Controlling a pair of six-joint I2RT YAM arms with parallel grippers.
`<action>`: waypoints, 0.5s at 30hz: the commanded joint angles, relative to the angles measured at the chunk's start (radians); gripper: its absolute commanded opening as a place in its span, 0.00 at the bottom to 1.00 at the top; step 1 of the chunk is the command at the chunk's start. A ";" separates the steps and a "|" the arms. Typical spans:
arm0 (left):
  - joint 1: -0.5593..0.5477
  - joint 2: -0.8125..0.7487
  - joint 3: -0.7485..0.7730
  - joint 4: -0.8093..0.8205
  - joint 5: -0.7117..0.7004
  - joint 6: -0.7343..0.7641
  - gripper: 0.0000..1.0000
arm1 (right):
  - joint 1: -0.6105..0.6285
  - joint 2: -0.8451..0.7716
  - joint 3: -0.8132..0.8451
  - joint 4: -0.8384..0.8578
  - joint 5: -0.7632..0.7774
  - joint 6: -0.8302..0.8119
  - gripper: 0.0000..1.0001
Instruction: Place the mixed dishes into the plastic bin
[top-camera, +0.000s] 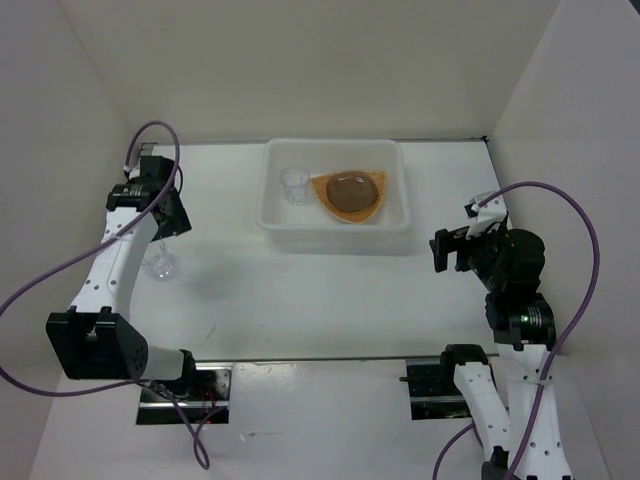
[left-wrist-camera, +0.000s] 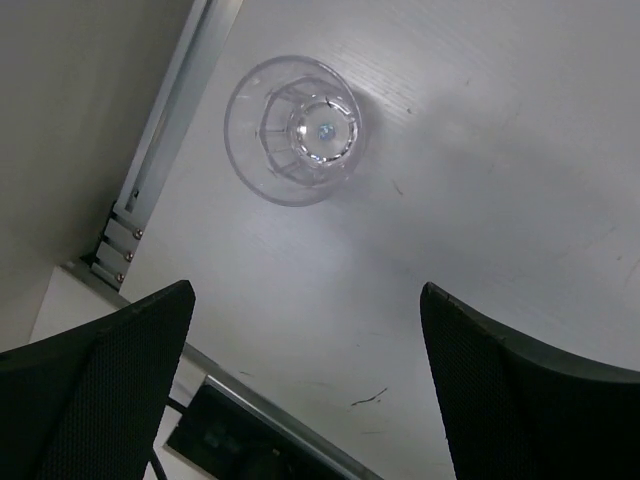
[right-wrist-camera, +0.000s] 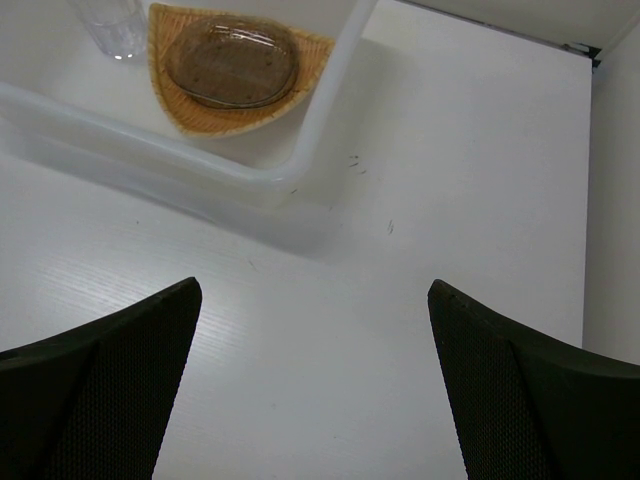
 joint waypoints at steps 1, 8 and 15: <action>0.072 -0.033 -0.084 0.157 0.109 0.096 1.00 | 0.007 0.013 -0.009 0.054 -0.003 0.011 0.98; 0.193 0.085 -0.109 0.235 0.258 0.143 1.00 | 0.007 0.013 -0.009 0.054 -0.013 0.002 0.98; 0.204 0.218 -0.139 0.328 0.330 0.165 1.00 | 0.007 -0.006 -0.009 0.054 -0.013 0.002 0.98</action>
